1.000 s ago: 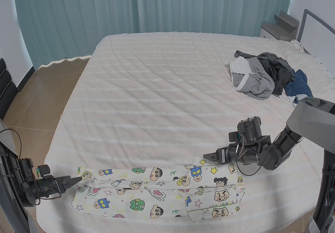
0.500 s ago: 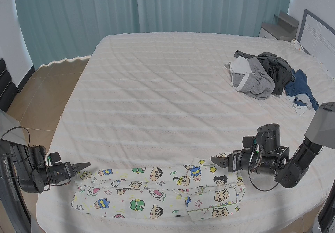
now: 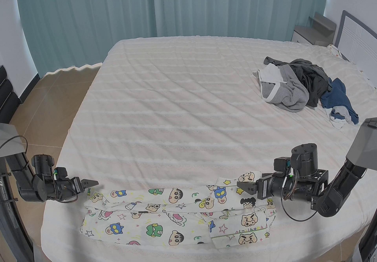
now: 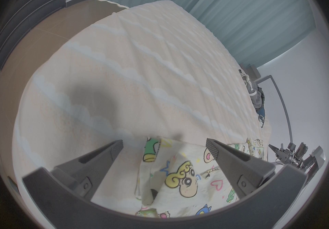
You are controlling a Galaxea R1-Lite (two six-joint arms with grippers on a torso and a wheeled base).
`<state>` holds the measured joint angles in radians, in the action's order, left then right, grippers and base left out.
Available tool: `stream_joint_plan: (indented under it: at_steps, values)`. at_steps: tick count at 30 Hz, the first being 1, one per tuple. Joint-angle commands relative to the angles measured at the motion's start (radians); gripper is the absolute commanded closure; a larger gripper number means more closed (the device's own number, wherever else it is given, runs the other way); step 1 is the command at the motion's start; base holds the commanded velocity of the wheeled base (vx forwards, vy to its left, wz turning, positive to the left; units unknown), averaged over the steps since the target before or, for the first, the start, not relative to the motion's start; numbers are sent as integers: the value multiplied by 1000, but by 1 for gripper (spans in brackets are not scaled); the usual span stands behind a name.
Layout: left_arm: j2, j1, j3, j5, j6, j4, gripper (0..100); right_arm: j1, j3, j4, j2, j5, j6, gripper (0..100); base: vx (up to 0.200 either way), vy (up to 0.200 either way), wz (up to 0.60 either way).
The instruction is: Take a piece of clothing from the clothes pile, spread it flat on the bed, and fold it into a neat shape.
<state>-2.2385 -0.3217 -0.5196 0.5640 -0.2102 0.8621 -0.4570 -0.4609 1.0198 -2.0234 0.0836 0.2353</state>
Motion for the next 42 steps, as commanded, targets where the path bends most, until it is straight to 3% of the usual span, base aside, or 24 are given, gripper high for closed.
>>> stream_joint_plan:
  at_steps: [1, 21, 22, 42]
  values:
    - [33, 13, -28, -4, 3, -9, 0, -2, 11, 0, -1, 1, 4, 0, 0, 0, 0]
    - [-23, 38, -10, 22, 6, -6, 0, -3, 14, 2, -11, 2, 7, 0, 0, 0, 0]
    - [-21, 38, -5, 34, 6, -5, 100, -5, 16, 2, -11, 2, 7, 0, 0, 0, 0]
    - [-18, 1, -27, 51, 6, 52, 100, -11, 16, 2, -11, 4, 39, 0, 0, 0, 0]
